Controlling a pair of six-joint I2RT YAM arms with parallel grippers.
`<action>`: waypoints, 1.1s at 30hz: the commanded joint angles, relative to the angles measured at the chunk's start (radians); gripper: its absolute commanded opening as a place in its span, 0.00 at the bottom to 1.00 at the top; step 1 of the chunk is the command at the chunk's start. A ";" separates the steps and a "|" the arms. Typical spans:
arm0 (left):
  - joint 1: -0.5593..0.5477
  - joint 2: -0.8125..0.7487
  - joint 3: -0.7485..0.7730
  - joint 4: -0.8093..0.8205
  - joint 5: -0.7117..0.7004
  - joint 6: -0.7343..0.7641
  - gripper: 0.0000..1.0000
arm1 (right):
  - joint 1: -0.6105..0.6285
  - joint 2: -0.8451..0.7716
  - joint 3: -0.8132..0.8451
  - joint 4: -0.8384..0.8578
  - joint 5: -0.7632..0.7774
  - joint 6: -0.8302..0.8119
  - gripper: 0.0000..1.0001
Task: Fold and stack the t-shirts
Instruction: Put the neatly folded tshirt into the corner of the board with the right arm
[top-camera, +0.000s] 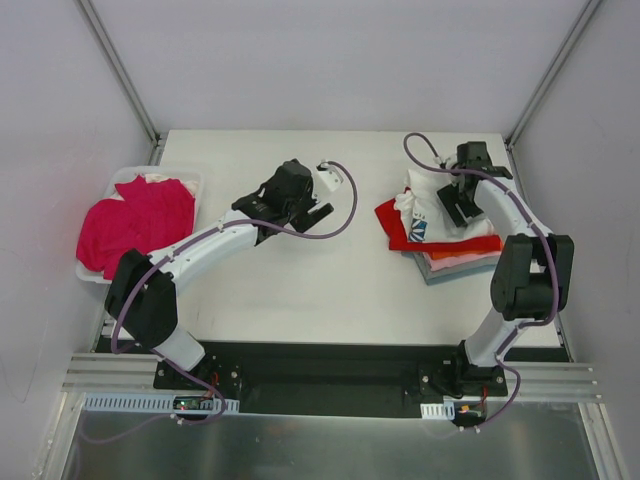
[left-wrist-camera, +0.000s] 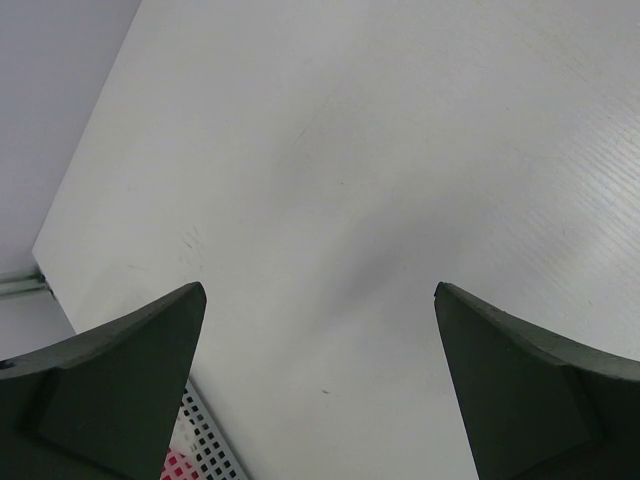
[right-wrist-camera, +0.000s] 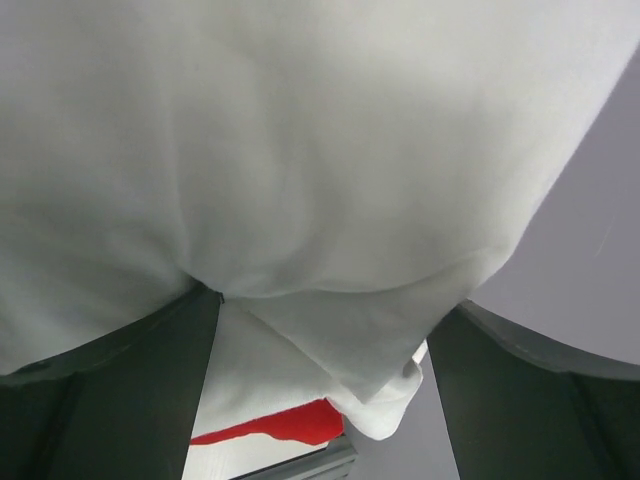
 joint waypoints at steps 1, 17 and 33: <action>0.014 -0.044 -0.001 0.025 -0.005 -0.030 0.99 | 0.003 -0.094 0.049 -0.061 -0.007 0.037 0.85; 0.024 0.009 0.012 0.045 -0.028 -0.025 0.99 | 0.298 -0.195 0.118 -0.126 0.091 0.089 0.87; 0.062 0.005 -0.011 0.059 -0.031 -0.019 0.99 | 0.318 0.072 0.110 -0.040 -0.032 0.082 0.86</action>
